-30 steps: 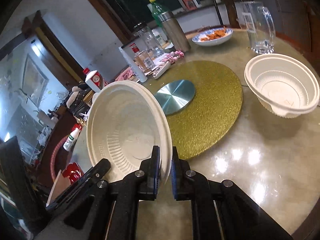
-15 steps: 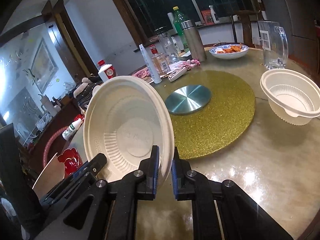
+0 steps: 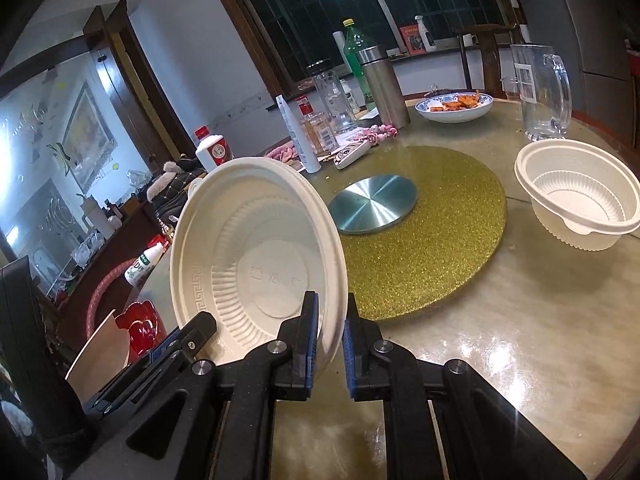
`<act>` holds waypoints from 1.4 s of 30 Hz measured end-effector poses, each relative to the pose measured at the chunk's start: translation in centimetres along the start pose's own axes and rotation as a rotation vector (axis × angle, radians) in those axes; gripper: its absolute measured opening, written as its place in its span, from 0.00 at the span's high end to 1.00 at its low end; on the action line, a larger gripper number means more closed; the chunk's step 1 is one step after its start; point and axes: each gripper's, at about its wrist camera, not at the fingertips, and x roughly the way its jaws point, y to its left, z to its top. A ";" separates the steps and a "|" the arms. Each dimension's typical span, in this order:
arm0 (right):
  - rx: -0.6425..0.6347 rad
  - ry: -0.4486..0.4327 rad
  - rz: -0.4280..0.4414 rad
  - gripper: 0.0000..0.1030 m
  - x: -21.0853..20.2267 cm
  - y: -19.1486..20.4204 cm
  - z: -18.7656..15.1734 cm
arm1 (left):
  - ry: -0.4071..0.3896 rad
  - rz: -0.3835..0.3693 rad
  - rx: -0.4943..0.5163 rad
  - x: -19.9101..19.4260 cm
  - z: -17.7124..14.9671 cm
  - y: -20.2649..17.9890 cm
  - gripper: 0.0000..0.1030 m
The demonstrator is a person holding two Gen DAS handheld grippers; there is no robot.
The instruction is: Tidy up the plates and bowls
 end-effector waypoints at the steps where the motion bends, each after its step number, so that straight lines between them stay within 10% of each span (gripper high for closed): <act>1: -0.001 -0.002 -0.001 0.90 0.0 0.0 0.0 | -0.001 0.000 0.000 0.0 0.0 0.0 0.86; 42: -0.004 -0.016 -0.001 0.90 -0.2 0.0 0.1 | -0.013 0.001 0.004 -0.4 -0.2 -0.3 0.86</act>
